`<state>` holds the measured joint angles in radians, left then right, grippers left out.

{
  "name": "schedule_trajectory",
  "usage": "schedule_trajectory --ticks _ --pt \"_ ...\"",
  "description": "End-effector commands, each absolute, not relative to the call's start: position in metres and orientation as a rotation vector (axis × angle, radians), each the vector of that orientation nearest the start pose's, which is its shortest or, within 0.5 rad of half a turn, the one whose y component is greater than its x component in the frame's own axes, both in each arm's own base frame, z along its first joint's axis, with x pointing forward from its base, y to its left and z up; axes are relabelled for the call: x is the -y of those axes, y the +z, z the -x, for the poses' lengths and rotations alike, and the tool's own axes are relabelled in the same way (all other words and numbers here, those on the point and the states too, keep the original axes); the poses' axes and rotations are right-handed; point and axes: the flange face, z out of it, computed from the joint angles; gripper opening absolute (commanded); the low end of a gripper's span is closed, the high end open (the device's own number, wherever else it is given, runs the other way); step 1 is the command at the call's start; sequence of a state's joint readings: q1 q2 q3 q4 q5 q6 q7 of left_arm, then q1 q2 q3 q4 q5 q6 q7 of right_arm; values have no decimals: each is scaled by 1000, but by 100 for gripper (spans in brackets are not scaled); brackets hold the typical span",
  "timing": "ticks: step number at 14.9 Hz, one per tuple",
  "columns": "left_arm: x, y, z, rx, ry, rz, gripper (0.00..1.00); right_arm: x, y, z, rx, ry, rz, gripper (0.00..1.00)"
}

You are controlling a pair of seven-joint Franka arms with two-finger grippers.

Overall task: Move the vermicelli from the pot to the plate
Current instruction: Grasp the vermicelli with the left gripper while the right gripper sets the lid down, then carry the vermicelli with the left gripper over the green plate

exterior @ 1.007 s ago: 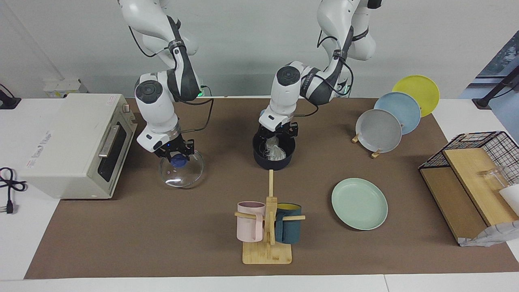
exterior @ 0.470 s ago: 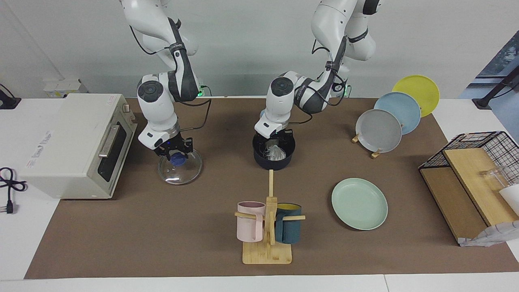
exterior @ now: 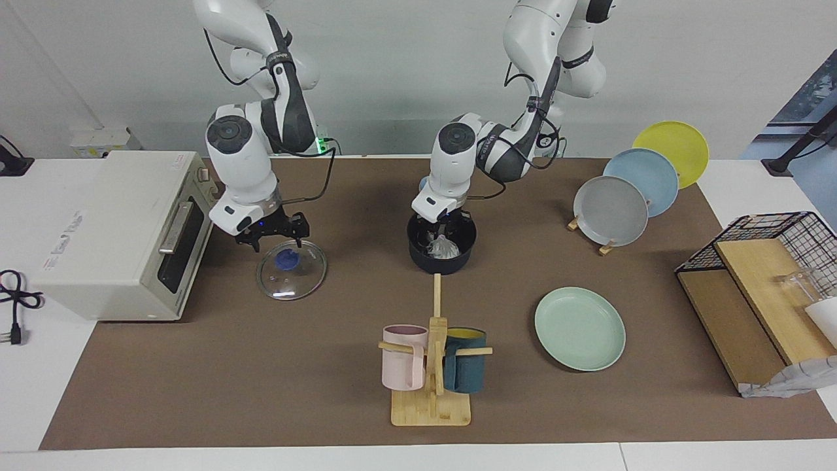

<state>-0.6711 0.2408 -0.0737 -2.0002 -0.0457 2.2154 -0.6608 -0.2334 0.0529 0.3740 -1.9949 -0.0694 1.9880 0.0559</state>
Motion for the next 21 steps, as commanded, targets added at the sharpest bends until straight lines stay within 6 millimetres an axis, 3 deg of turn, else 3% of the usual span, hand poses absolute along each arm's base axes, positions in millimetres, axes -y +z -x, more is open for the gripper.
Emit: schedule_trajectory --ticks 1,4,5,6,7,9,10,11,13,15,16,18,21 --pt "385 410 -455 -28 144 3184 0 -50 513 -567 140 119 3167 100" --pt "353 491 -487 -46 218 3196 0 -41 577 -558 101 143 3174 100" --pt "337 513 -500 -50 220 3199 0 -34 590 -556 82 158 3176 100" --pt "307 534 -521 -36 219 3209 0 -32 601 -553 72 168 3177 100" --pt "277 549 -542 0 222 3230 0 -29 606 -551 64 173 3177 100" --pt "214 553 -584 120 228 3302 0 -26 608 -549 49 176 3181 100" --pt "191 553 -595 94 196 3317 0 -25 607 -549 44 181 3179 100" --pt "168 549 -606 52 161 3330 0 -9 607 -550 -4 178 3176 100" --pt "136 523 -630 42 126 3333 0 -3 607 -551 -22 176 3178 100" --pt "125 494 -650 27 78 3335 0 -8 607 -543 -2 201 3165 100" --pt "115 476 -660 28 53 3336 0 -1 608 -533 -38 208 3163 100" --pt "112 438 -671 -87 31 3316 0 -4 607 -521 -35 220 3161 100" --pt "105 389 -686 -181 24 3270 0 1 613 -526 -26 158 3178 100"
